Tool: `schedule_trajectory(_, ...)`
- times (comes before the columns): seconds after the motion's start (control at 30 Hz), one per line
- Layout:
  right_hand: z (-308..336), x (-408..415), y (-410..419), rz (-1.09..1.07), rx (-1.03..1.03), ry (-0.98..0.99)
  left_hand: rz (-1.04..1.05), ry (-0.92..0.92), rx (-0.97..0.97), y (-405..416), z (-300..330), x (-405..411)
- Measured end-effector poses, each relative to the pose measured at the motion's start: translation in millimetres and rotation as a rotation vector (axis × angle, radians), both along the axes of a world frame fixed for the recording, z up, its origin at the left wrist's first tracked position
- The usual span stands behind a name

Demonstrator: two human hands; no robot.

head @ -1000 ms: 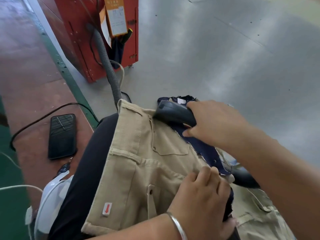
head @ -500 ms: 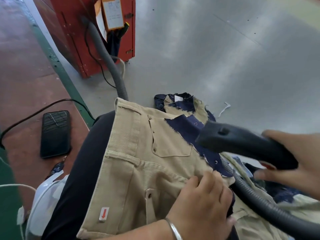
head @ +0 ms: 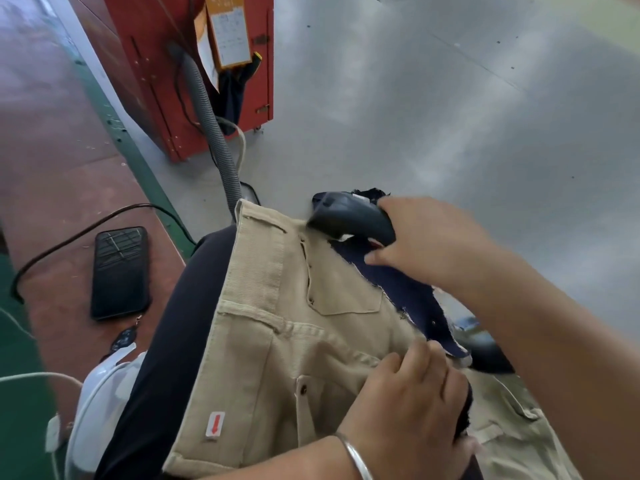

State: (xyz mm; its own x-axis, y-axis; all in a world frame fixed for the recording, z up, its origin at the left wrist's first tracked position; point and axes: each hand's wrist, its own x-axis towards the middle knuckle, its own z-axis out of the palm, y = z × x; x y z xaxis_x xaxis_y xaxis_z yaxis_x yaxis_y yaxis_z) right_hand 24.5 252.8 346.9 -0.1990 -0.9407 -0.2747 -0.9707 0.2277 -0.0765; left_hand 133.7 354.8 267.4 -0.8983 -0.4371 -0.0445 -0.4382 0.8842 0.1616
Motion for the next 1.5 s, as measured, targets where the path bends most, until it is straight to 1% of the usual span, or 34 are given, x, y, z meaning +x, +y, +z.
schedule_trajectory(0.1, 8.4, -12.9, -8.1, -0.065, -0.080, -0.072, 0.006, -0.012, 0.017, 0.7, 0.2, 0.8)
schedule_trajectory(0.17, 23.8, -27.0, 6.1, -0.073, -0.152, -0.148, 0.007, 0.013, 0.019, 0.6, -1.7, 1.3)
schedule_trajectory(0.23, 41.2, -36.9, 34.3, -0.078, -0.167, -0.186, 0.009, 0.021, 0.019, 0.5, -3.8, 2.0)
schedule_trajectory(0.37, 56.0, -51.0, 100.5, -0.073, -0.128, -0.012, 0.010, -0.012, 0.010, 1.3, -3.2, 0.5)
schedule_trajectory(0.47, 46.3, -54.3, 131.0, -0.071, -0.048, -0.029, -0.002, -0.017, 0.004, 2.9, -2.1, -1.6)
schedule_trajectory(0.53, 37.1, -46.1, 136.0, -0.057, 0.050, 0.010, -0.009, 0.003, 0.013, 3.3, -1.8, -1.8)
schedule_trajectory(0.6, 29.5, -38.5, 132.2, -0.068, 0.111, 0.062, -0.022, 0.020, 0.011, 3.5, -2.1, -1.3)
schedule_trajectory(0.7, 22.4, -26.6, 109.4, -0.040, 0.094, 0.121, -0.039, 0.039, -0.016, 1.5, -0.6, 0.2)
schedule_trajectory(0.8, 13.6, -6.6, 78.5, -0.012, 0.058, 0.116, -0.034, 0.047, -0.020, 0.1, 3.2, 0.8)
schedule_trajectory(0.9, 2.6, 4.2, 45.1, 0.024, -0.027, 0.074, -0.024, 0.034, -0.060, 0.2, 3.8, 0.4)
schedule_trajectory(1.0, 1.5, 2.8, 16.7, -0.047, -0.090, -0.031, -0.017, 0.024, -0.065, 1.4, 1.1, 0.7)
schedule_trajectory(1.1, 17.4, -15.9, 13.2, -0.105, -0.161, -0.097, -0.008, 0.037, -0.035, -0.1, 1.6, 2.0)
schedule_trajectory(1.2, 41.5, -38.5, 44.5, -0.096, -0.193, -0.153, -0.009, 0.049, -0.044, -1.3, 0.2, 3.9)
schedule_trajectory(1.3, 53.1, -55.9, 93.7, -0.102, -0.140, -0.096, -0.033, 0.035, -0.059, -0.4, -5.0, 4.0)
schedule_trajectory(1.43, 38.6, -78.0, 150.4, -0.230, -0.048, -0.135, -0.043, 0.001, -0.045, 3.5, -7.7, 0.3)
schedule_trajectory(1.5, 25.6, -74.3, 164.4, -0.204, 0.002, -0.119, -0.053, 0.005, -0.042, 5.9, -9.0, -0.5)
